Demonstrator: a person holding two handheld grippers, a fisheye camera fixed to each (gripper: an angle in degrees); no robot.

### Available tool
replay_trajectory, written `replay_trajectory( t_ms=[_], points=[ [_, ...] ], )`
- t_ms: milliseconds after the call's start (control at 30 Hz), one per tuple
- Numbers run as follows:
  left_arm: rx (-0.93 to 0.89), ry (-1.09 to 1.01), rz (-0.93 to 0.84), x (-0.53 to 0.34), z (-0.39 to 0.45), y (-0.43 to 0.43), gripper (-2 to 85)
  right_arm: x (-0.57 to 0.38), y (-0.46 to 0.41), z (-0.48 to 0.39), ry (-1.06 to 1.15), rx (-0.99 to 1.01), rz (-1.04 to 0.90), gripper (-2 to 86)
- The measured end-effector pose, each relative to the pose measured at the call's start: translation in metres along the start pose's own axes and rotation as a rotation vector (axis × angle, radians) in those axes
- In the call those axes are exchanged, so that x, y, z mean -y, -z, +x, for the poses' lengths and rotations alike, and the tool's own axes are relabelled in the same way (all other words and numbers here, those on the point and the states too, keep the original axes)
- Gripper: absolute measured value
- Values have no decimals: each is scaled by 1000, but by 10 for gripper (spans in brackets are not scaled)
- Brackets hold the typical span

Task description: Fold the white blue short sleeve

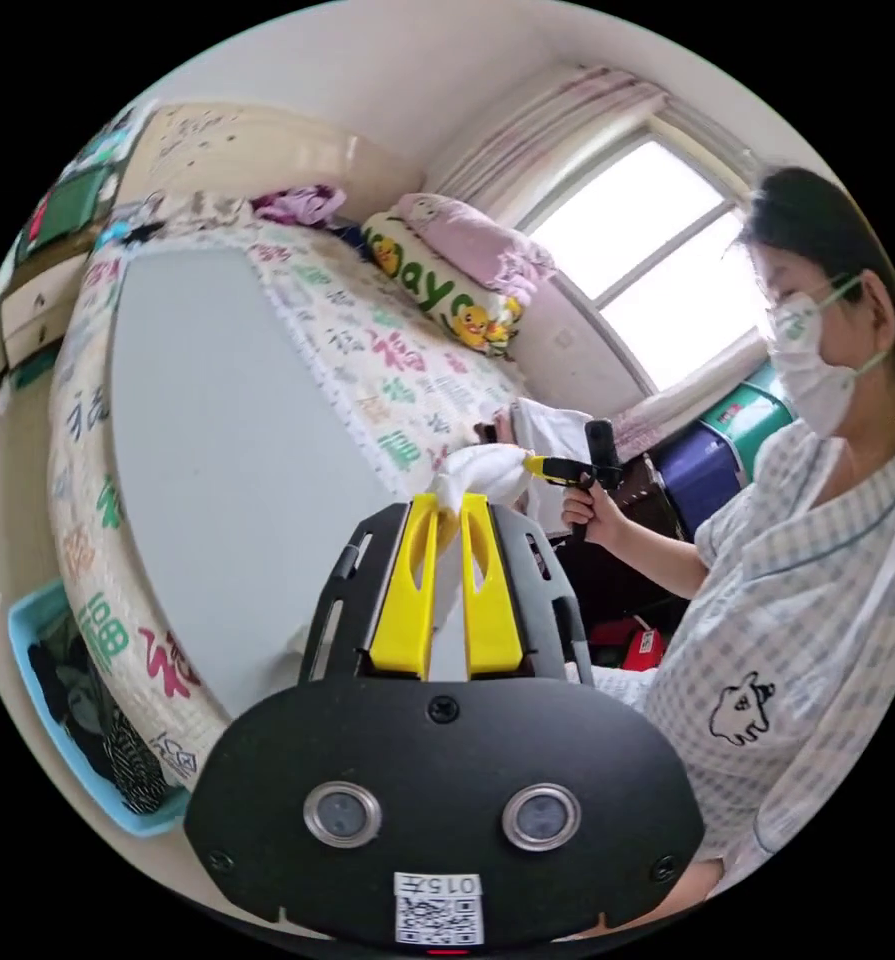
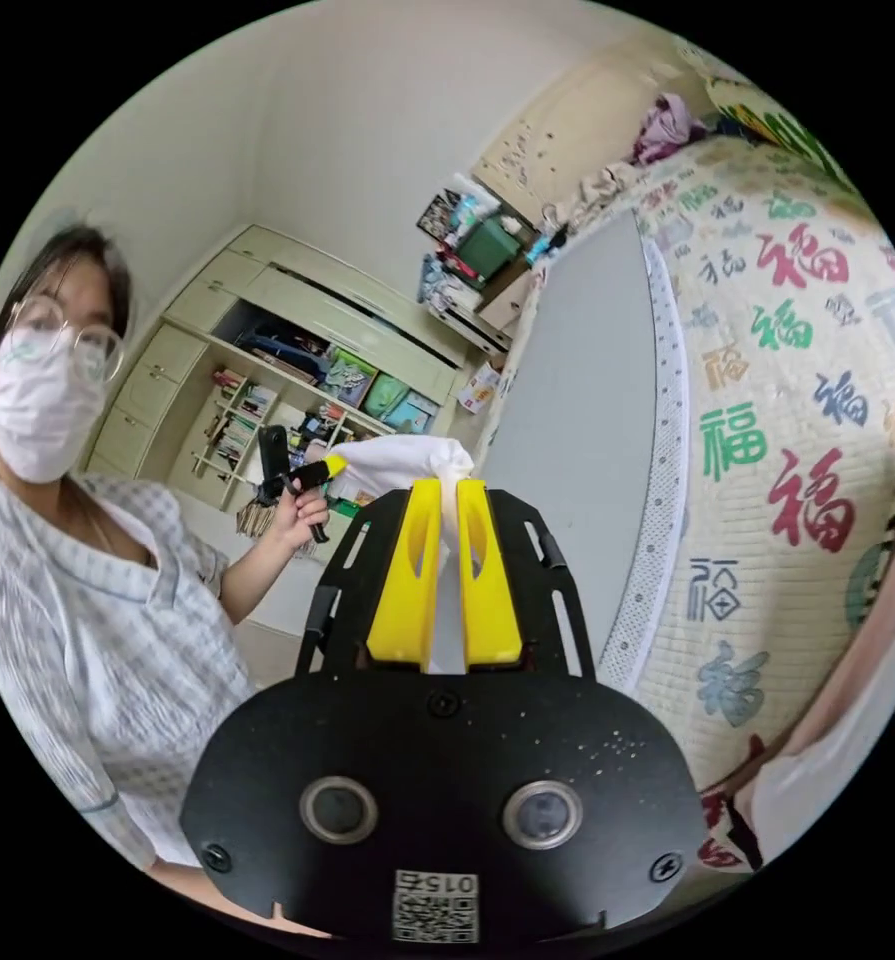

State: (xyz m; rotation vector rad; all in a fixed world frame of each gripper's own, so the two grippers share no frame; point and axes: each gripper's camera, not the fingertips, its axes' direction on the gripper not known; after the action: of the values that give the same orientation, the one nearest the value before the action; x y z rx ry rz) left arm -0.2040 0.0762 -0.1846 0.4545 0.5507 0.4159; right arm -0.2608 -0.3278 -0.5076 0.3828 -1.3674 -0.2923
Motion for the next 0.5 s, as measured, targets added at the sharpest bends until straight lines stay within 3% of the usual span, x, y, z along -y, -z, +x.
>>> replay_trajectory(
  t_ms=[200,333,500],
  points=[
    [-186,-241,-69,73,134,-125,27,-12,258,-42,154,-102,196,26],
    [-285,-398,-84,112,214,-221,26,-36,418,-93,199,-419,256,28],
    [-567,-506,-74,158,296,-368,22,-63,559,-149,137,-703,357,30]
  ],
)
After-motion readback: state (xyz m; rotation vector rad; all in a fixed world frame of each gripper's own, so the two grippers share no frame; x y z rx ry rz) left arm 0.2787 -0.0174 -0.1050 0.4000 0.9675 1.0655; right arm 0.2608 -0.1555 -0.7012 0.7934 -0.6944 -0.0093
